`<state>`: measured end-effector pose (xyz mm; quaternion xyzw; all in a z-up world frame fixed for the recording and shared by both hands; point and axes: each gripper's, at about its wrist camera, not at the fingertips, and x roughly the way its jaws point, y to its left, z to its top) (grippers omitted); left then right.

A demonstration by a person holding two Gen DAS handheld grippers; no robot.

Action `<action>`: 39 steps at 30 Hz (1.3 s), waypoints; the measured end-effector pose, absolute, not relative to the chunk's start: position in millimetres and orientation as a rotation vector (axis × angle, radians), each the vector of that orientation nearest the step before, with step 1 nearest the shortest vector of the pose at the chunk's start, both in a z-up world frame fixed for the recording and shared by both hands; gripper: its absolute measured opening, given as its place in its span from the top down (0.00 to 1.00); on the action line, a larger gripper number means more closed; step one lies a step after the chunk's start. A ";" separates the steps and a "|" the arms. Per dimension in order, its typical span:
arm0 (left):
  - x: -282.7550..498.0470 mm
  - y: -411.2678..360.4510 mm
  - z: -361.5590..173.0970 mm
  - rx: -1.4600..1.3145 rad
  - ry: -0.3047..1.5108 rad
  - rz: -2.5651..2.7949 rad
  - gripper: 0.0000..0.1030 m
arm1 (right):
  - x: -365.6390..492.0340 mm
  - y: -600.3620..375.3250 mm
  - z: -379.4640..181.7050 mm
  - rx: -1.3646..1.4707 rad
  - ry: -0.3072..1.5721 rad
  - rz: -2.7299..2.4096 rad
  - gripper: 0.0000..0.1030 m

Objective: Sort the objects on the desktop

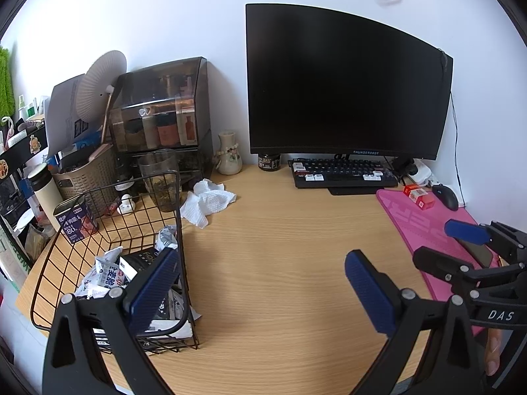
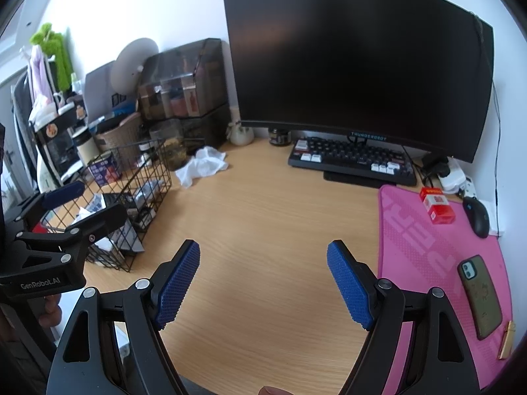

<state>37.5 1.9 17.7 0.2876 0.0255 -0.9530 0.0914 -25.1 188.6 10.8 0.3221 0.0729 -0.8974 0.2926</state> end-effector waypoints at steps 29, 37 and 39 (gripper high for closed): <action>36.7 2.2 19.8 0.843 0.089 -2.820 0.02 | -24.1 186.2 7.2 0.868 0.207 -2.376 0.23; 36.8 0.9 19.0 0.849 0.096 -2.818 0.02 | -25.2 185.3 6.6 0.872 0.214 -2.367 0.23; 36.3 0.5 18.4 0.852 0.099 -2.815 0.02 | -25.2 185.5 6.4 0.873 0.215 -2.364 0.23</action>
